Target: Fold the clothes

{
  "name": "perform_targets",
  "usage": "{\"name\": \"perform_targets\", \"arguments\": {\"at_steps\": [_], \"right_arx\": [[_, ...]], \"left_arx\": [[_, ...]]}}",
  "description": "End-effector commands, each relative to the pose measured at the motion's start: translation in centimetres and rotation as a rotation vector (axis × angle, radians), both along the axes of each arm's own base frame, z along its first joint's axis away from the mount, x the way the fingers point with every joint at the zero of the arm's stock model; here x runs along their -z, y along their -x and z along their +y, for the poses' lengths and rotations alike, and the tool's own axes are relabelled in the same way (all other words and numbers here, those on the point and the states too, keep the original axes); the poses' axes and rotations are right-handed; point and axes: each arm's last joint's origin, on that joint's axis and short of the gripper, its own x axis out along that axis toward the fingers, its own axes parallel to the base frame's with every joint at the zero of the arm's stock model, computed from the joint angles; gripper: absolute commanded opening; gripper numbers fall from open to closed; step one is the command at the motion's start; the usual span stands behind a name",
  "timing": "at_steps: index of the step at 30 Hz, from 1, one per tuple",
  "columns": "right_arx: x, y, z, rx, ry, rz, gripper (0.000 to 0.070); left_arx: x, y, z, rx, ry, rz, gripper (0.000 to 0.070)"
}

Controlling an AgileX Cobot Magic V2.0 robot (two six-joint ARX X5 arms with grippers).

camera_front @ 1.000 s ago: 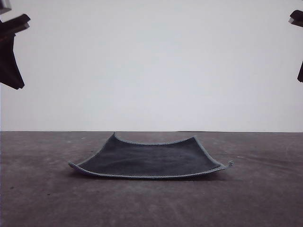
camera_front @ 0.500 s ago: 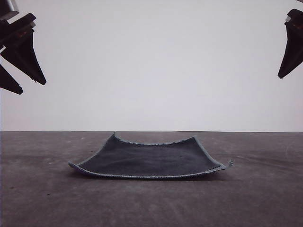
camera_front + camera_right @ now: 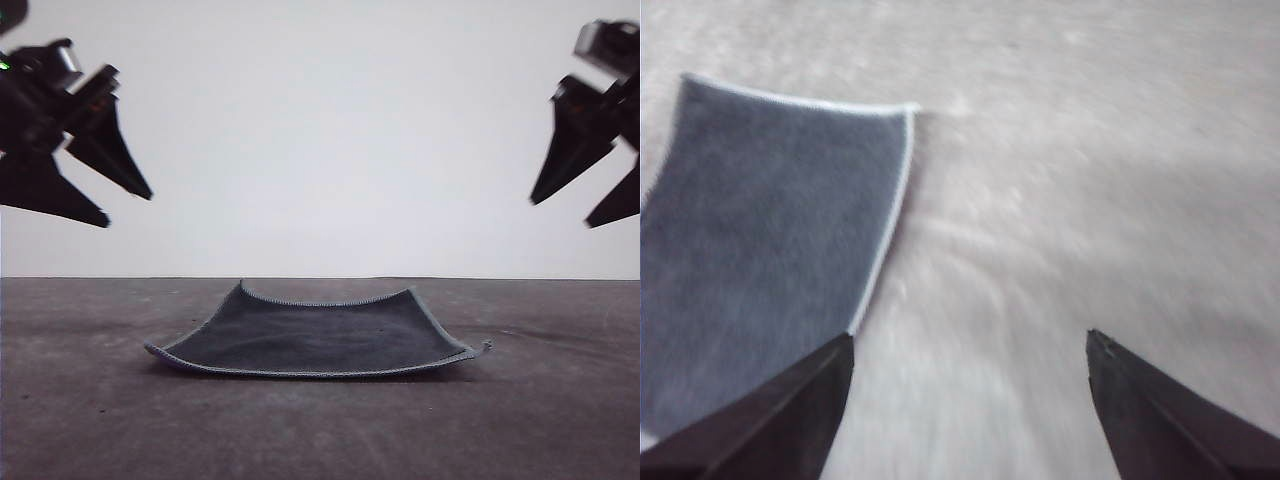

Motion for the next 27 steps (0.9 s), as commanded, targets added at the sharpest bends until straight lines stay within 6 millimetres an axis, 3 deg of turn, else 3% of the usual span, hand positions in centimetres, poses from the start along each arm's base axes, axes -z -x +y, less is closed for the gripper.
{"name": "perform_targets", "arguments": {"at_steps": [1, 7, 12, 20, 27], "right_arx": [[0.4, -1.2, 0.4, 0.000, -0.033, 0.008, 0.0465], [2.8, -4.3, 2.0, -0.044, -0.070, 0.065, 0.0465], [3.2, -7.4, 3.5, -0.073, -0.083, 0.071, 0.0465], [3.8, -11.7, 6.0, -0.116, -0.098, 0.081, 0.0465], [5.4, -13.9, 7.6, -0.145, -0.112, 0.114, 0.0465]], "left_arx": [[0.2, -1.7, -0.4, 0.012, 0.009, 0.007, 0.0364], [1.5, -6.0, -1.5, 0.062, 0.039, 0.058, 0.0364], [2.4, -9.0, -2.8, 0.086, 0.038, 0.065, 0.0365], [5.2, -11.9, -4.3, 0.111, 0.033, 0.104, 0.0365], [7.2, -13.1, -4.6, 0.114, 0.029, 0.125, 0.0365]]}}
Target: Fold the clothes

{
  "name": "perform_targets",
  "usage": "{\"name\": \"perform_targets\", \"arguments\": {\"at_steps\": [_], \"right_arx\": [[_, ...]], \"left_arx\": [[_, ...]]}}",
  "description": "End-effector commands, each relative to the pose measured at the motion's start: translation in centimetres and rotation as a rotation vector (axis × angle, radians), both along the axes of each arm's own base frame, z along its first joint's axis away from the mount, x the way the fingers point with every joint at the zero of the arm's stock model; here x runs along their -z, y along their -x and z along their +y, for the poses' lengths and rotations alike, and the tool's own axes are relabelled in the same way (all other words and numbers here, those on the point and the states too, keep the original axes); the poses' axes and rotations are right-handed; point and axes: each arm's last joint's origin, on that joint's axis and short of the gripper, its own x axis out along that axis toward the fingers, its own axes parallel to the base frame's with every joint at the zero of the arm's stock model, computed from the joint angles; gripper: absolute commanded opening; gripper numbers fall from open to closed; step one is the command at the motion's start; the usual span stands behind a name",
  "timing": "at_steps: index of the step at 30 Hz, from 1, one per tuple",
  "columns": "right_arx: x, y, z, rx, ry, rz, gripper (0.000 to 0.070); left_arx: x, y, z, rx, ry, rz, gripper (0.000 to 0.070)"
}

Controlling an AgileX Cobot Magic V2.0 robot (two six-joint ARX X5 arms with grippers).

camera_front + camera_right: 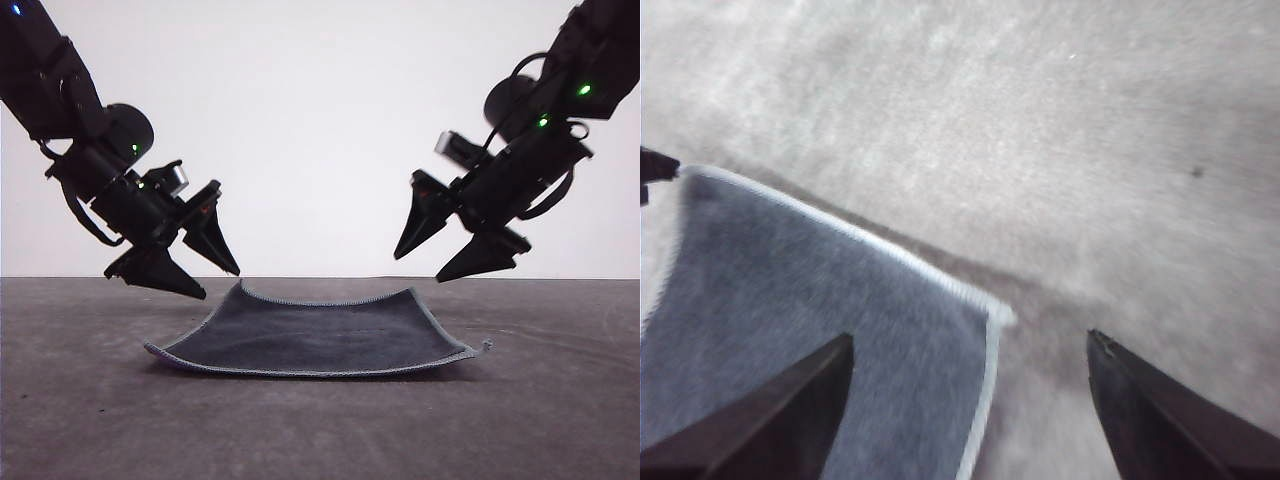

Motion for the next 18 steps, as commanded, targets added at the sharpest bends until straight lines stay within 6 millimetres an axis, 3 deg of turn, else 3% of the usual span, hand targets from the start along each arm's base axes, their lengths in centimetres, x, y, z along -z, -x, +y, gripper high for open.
{"name": "perform_targets", "arguments": {"at_steps": [1, 6, 16, 18], "right_arx": [[0.6, -0.7, 0.5, -0.002, -0.012, 0.013, 0.0465], [1.8, -0.8, 1.1, -0.012, -0.005, 0.040, 0.0465], [2.2, -0.8, 1.6, -0.026, -0.004, 0.051, 0.0463], [2.3, -0.7, 1.6, -0.026, -0.004, 0.055, 0.0434]], "left_arx": [[0.3, -0.7, -0.3, 0.013, 0.006, -0.017, 0.0365], [0.6, -0.9, -0.5, 0.015, 0.008, -0.035, 0.0365], [2.6, -1.1, -2.3, 0.046, 0.008, -0.012, 0.0365], [2.7, -1.0, -2.6, 0.054, 0.008, -0.014, 0.0365]]}}
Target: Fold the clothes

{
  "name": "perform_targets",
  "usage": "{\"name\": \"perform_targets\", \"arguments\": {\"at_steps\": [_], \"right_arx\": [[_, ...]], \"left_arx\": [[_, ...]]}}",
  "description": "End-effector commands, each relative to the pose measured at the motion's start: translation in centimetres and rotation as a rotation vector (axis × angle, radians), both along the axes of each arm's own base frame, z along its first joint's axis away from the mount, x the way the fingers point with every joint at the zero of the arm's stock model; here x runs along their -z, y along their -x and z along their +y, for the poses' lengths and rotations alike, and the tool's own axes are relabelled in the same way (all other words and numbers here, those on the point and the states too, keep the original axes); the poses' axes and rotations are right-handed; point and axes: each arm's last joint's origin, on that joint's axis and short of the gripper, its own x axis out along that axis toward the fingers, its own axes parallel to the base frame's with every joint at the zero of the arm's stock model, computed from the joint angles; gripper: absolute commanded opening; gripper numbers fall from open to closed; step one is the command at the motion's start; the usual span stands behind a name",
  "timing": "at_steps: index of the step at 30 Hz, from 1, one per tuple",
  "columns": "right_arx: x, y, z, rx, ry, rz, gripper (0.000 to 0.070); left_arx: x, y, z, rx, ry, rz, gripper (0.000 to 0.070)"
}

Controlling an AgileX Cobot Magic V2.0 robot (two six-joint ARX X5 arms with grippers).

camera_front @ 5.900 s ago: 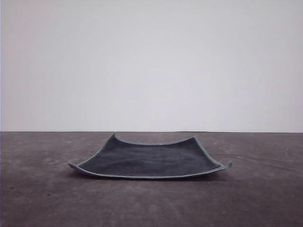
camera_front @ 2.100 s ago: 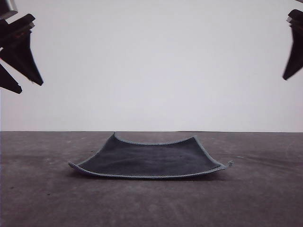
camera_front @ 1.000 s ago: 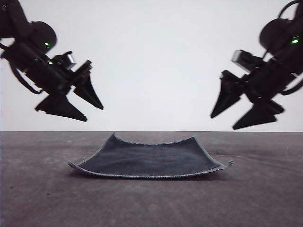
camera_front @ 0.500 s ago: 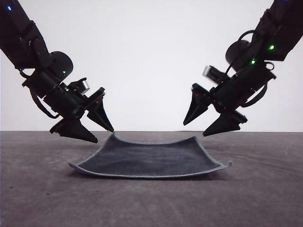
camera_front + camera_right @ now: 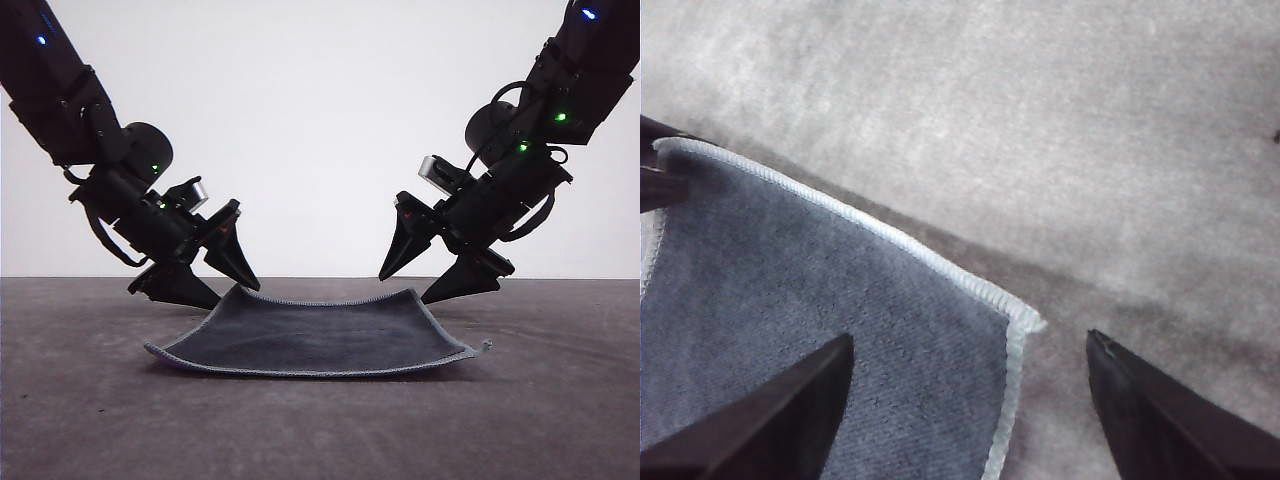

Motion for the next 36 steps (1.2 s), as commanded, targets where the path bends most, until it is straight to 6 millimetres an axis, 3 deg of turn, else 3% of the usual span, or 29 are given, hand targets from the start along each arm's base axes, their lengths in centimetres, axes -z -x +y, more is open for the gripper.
{"name": "perform_targets", "arguments": {"at_steps": [1, 4, 7, 10, 13, 26, 36], "right_arx": [[0.8, -0.5, 0.5, -0.008, -0.003, 0.013, 0.0397], [0.9, -0.5, 0.5, -0.014, -0.009, 0.013, 0.0242], [0.9, -0.5, 0.5, -0.017, -0.012, 0.014, 0.0197], [0.9, -0.5, 0.5, -0.021, -0.016, 0.015, 0.0157], [0.8, -0.5, 0.5, -0.024, -0.015, 0.007, 0.0006], [0.7, -0.5, 0.1, -0.055, -0.052, 0.047, 0.0000], [-2.0, -0.5, -0.7, -0.125, -0.049, 0.131, 0.0000]], "left_arx": [[1.0, -0.4, -0.5, 0.013, 0.000, 0.011, 0.0364], [0.7, -0.6, -0.7, 0.009, 0.010, 0.002, 0.0350], [0.6, -0.7, -0.9, 0.002, 0.017, -0.001, 0.0345], [0.4, -0.8, -0.9, 0.004, 0.018, -0.003, 0.0211], [0.4, -0.8, -0.9, 0.003, 0.017, -0.004, 0.0009], [-0.3, -0.5, -0.9, 0.013, -0.007, 0.073, 0.0002], [-2.7, 0.1, -0.7, 0.095, -0.087, 0.168, 0.0003]]}}
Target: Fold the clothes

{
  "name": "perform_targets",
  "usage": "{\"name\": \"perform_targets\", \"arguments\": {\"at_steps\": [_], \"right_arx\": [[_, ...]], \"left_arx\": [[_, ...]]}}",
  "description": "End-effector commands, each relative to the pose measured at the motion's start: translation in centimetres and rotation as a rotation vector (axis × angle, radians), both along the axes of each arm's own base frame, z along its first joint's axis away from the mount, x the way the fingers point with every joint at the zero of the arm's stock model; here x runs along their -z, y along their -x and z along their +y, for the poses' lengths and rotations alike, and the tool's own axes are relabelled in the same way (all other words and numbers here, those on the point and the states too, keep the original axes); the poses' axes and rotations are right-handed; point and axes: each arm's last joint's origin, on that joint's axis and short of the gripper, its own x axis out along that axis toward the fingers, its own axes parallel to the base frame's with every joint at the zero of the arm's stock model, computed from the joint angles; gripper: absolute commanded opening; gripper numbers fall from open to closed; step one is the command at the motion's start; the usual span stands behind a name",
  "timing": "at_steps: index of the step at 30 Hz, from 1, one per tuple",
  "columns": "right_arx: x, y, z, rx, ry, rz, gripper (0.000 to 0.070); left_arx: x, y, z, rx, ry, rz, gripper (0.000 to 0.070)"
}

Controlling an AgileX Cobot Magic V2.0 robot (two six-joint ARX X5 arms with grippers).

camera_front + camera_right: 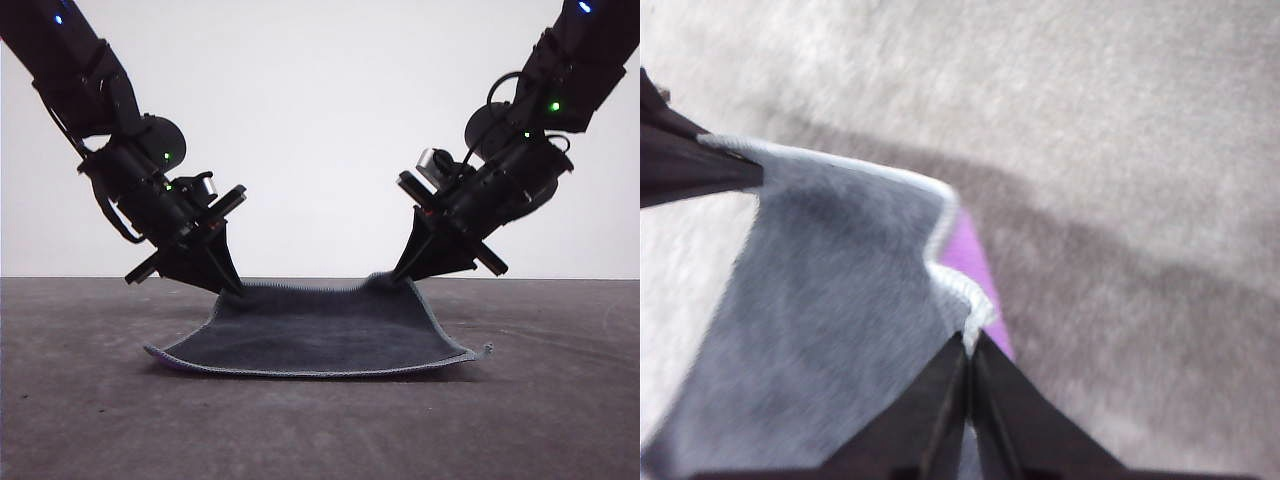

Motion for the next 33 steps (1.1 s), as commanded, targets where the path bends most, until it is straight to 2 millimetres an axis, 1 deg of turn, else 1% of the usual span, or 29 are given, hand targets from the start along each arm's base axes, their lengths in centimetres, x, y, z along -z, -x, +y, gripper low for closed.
{"name": "perform_targets", "arguments": {"at_steps": [1, 6, 10, 16, 22, 26, 33], "right_arx": [[-0.5, -0.3, 0.0, -0.046, 0.021, -0.008, 0.0000], [-1.7, 0.2, -0.1, -0.094, 0.056, 0.050, 0.0000], [-1.7, 0.8, -0.2, -0.121, 0.075, 0.104, 0.0000], [-1.7, 1.8, -0.3, -0.167, 0.098, 0.160, 0.0000], [-3.1, 2.9, -0.1, -0.206, 0.111, 0.174, 0.0000], [-3.9, 3.7, -0.1, -0.217, 0.114, 0.192, 0.0000], [-4.8, 5.0, 0.3, -0.253, 0.129, 0.237, 0.0000]], "left_arx": [[-0.3, -0.3, -0.2, 0.045, -0.014, -0.010, 0.0003], [-1.3, 0.2, -0.2, 0.077, -0.035, 0.043, 0.0003], [-2.0, 0.9, 0.0, 0.105, -0.052, 0.071, 0.0003], [-4.3, 2.2, 0.3, 0.132, -0.066, 0.068, 0.0003], [-6.6, 3.6, 0.3, 0.149, -0.073, 0.062, 0.0004], [-6.8, 4.4, 0.2, 0.166, -0.083, 0.108, 0.0004], [-6.7, 5.5, -0.9, 0.213, -0.111, 0.177, 0.0004]]}}
